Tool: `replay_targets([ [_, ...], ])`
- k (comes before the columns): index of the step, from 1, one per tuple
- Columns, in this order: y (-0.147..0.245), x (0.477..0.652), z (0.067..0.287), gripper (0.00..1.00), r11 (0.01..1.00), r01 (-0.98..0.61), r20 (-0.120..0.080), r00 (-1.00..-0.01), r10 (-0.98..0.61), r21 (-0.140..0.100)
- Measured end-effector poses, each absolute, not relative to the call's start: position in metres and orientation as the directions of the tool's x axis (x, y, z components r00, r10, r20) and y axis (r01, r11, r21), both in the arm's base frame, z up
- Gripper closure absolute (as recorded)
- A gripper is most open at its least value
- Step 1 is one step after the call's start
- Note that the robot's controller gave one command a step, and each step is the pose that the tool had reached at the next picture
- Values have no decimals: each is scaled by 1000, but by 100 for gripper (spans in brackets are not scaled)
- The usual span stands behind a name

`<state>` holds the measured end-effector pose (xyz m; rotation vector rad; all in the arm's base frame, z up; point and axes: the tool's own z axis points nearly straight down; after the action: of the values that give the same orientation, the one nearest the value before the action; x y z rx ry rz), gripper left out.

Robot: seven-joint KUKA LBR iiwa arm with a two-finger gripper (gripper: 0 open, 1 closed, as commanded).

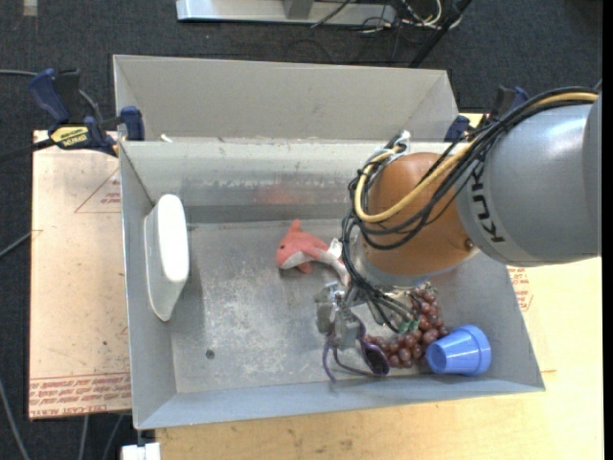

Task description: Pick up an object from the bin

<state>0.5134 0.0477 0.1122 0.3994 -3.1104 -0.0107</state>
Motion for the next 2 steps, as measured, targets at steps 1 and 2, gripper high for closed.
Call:
replay_targets([
  [1,-39,523,120,100,949,-316,-5,-949,-316,6],
  [2,-38,523,120,0,949,-316,-5,-949,-316,6],
])
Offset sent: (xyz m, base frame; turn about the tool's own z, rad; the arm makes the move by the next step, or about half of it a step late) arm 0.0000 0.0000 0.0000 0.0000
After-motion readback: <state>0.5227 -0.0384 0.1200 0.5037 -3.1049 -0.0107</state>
